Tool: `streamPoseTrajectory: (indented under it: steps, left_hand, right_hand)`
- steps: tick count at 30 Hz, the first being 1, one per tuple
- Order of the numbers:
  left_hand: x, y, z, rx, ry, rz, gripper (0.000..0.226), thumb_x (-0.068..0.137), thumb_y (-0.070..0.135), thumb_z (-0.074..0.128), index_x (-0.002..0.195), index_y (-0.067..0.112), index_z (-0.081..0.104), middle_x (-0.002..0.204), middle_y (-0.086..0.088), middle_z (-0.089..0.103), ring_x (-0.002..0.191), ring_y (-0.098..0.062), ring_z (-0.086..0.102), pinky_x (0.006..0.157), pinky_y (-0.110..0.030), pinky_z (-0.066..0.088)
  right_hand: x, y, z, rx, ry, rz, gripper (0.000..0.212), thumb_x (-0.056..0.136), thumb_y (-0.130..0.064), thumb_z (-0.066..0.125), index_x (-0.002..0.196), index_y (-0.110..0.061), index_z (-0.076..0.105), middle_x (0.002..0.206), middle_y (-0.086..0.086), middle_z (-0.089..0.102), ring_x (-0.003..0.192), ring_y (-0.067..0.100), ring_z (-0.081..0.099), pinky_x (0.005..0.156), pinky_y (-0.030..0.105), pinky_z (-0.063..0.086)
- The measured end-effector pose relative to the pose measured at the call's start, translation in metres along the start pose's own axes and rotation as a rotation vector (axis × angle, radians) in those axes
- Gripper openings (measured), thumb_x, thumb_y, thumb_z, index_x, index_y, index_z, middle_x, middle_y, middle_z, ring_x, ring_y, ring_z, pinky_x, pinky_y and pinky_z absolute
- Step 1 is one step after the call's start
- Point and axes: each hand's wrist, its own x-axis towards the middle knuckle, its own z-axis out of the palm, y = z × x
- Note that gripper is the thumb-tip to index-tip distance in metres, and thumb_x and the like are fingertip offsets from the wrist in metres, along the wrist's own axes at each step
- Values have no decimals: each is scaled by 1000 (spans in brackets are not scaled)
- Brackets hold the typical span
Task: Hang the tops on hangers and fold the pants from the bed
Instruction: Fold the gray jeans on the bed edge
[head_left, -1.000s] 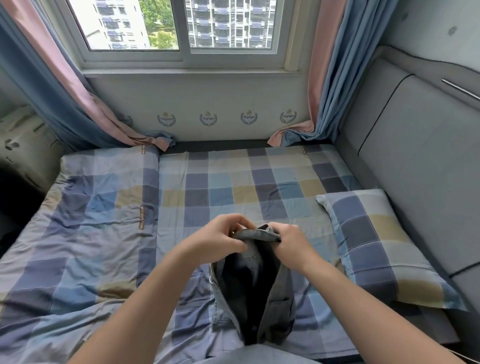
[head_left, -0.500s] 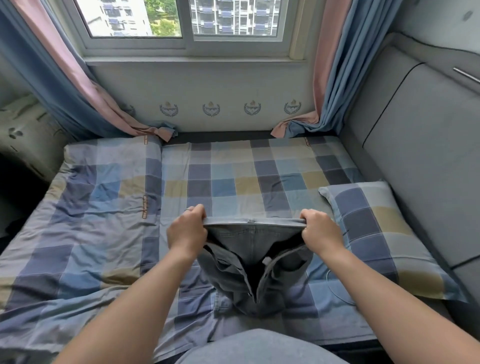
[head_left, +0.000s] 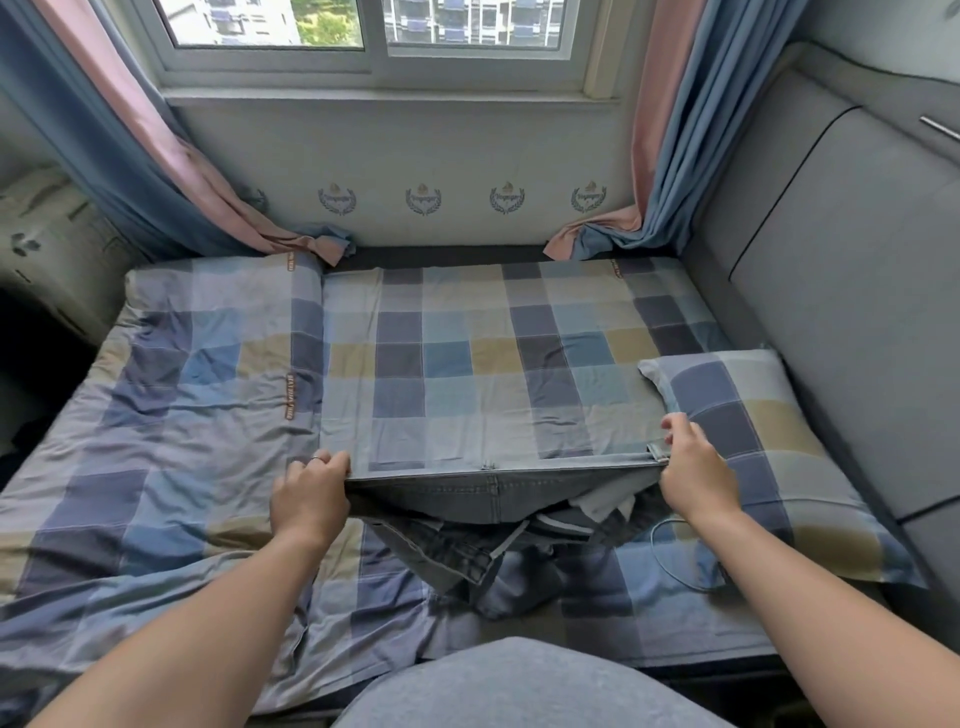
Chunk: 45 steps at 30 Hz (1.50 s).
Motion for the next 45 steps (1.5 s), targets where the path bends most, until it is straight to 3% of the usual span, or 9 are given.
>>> streamPoseTrajectory:
  steps: [8,12,16,19,22,27,34,42,45]
  left_hand:
    - [-8,-17,20,-236,-71,-152,19,89,5,47,96,21,40,95,-8,50,79,-33,53,67,-41,45]
    - [0,-18,30,-534,-117,-354,23,92,3,41,109,17,45,92,-14,56,74,-31,59,61,-39,49]
    - [9,-3,25,-1378,-258,-675,37,97,-1,28,110,15,59,75,-16,60,53,-25,54,55,-31,51]
    - [12,0,14,-1656,-318,-791,39,100,3,29,94,18,64,54,-3,61,44,-12,49,58,-28,48]
    - [19,3,4,-1818,-325,-800,39,98,3,29,94,19,63,75,-4,61,62,-12,54,63,-27,50]
    - [25,7,-14,-1562,-229,-376,44,88,-10,43,110,18,68,91,-2,69,84,-17,61,69,-26,47]
    - [44,23,-60,-924,258,-34,27,83,9,76,108,14,71,95,0,70,90,-21,62,78,-31,46]
    - [88,36,-167,-793,615,-76,25,92,14,59,113,16,72,109,-20,63,107,-43,51,88,-45,44]
    - [104,40,-222,-854,707,-112,22,92,20,61,112,22,71,125,-14,52,119,-41,44,102,-51,40]
  right_hand:
    - [7,22,0,134,-159,337,58,89,-2,44,144,-21,42,110,22,65,86,36,61,69,41,53]
    - [2,13,0,572,-281,541,67,93,3,26,147,-32,44,65,11,57,44,20,49,35,16,34]
    - [-3,12,-5,847,-462,686,44,102,-6,27,113,-30,62,52,3,48,37,11,47,32,11,27]
    - [-6,14,-10,1045,-577,843,31,104,-14,33,83,-11,55,46,1,51,36,13,57,31,12,33]
    - [-6,12,-17,1191,-616,832,35,102,-12,33,83,1,60,58,10,66,54,24,71,42,22,50]
    - [3,8,-40,1256,-617,602,16,92,-13,43,100,-17,57,107,8,74,107,23,65,92,38,43]
    - [33,2,-71,1004,-237,105,37,84,18,53,116,0,57,104,15,62,96,26,57,80,33,47]
    - [65,-50,-174,723,244,-238,19,86,-4,75,98,-17,68,89,1,71,87,21,65,87,47,52]
    - [74,-70,-219,627,408,-325,19,92,-10,68,84,-26,63,77,-11,66,74,8,63,73,31,48]
